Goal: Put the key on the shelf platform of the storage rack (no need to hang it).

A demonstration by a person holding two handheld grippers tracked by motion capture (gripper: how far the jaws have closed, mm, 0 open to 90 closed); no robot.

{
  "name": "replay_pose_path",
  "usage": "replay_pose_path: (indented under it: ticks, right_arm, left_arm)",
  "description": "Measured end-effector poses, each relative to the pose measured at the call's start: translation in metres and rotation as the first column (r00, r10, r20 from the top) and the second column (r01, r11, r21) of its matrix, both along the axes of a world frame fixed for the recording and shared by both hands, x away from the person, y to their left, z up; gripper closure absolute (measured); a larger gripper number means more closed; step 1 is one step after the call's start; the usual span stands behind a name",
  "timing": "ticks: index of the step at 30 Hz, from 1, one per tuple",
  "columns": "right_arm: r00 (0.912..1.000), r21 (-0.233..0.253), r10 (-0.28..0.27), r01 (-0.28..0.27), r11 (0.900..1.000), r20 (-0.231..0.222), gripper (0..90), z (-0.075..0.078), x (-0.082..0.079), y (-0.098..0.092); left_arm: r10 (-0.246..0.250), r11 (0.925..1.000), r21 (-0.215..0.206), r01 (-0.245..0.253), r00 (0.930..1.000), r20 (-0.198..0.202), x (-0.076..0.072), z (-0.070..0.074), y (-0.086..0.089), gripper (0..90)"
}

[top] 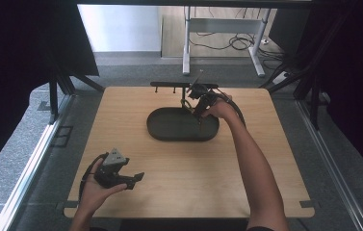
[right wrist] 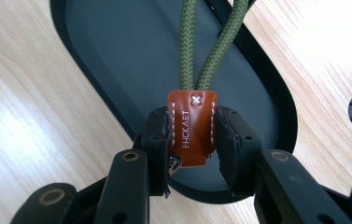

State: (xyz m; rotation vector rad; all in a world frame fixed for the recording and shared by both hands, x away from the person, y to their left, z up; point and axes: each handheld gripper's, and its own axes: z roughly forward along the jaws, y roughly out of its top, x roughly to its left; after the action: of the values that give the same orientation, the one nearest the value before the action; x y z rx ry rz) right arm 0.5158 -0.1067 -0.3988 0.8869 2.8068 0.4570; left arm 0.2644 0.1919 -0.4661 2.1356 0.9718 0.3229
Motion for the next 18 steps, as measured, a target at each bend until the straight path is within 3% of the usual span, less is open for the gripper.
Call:
replay_pose_path:
  ticks: [18]
  right_arm:
    - [1.0000, 0.008, -0.007, 0.007, 1.000, 0.006, 66.1, -0.026, -0.001, -0.001]
  left_arm:
    - [0.001, 0.9999, 0.013, -0.001, 1.0000, 0.002, 0.000, 0.000, -0.002, 21.0]
